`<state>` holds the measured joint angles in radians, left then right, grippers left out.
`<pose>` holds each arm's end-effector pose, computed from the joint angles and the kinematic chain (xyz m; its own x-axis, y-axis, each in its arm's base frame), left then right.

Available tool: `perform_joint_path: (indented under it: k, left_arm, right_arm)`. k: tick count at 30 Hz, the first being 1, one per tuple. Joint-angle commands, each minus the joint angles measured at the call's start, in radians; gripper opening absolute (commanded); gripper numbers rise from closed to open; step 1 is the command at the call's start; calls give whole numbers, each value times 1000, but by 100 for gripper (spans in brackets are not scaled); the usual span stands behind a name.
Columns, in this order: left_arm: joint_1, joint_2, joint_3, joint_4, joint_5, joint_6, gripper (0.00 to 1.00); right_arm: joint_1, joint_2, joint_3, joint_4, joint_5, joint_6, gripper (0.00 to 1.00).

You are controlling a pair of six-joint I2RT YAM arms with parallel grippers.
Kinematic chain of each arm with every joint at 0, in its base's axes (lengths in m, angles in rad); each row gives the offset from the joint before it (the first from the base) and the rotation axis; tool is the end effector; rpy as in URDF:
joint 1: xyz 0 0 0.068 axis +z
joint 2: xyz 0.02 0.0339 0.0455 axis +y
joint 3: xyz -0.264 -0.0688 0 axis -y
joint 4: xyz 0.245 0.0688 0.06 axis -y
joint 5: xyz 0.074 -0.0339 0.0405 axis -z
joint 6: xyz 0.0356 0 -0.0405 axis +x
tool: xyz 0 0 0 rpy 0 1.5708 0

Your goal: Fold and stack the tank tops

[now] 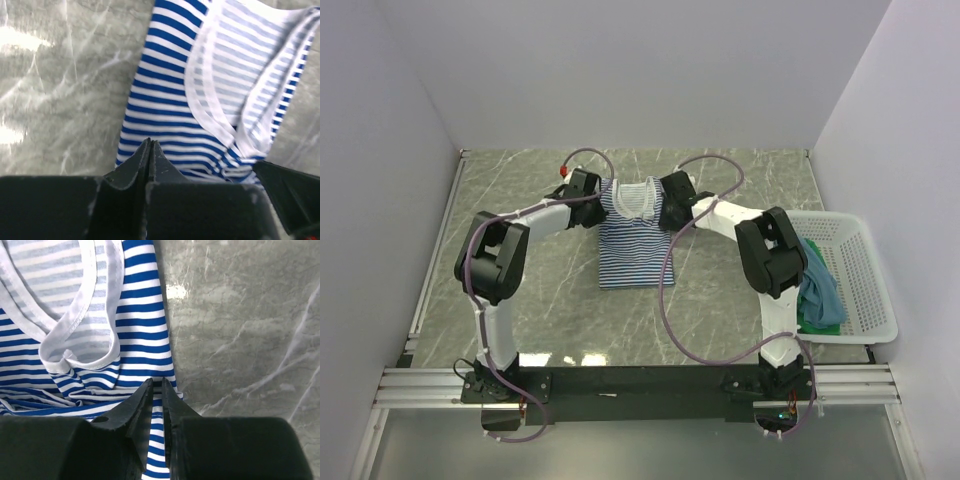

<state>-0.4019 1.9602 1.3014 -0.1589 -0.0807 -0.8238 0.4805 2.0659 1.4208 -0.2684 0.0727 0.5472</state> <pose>0.3928 -0.1638 0.1753 -0.7051 -0.4950 -0.5078 -0.2622 0.8473 -0.4618 0.3951 0.2030 0.1597 -0.8189 0.1583 -0.5517 0.0052 0.9632 0.2688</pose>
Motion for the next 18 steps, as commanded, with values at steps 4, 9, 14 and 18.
perform_joint_path:
  k: [4, 9, 14, 18]
  left_arm:
    - [12, -12, 56, -18, -11, 43, 9]
    - [17, -161, 10, -19, -42, 31, 26]
    - [6, -288, -109, 2, -39, 3, 18]
    - [-24, -319, -181, 4, -18, -12, 1]
  right_arm:
    - [-28, 19, 58, -15, -24, -24, 20]
    - [-36, 10, 95, -40, -24, -36, 20]
    - [-39, -79, 86, -49, 18, -27, 25]
    - [-36, -171, 46, -58, 49, -3, 27]
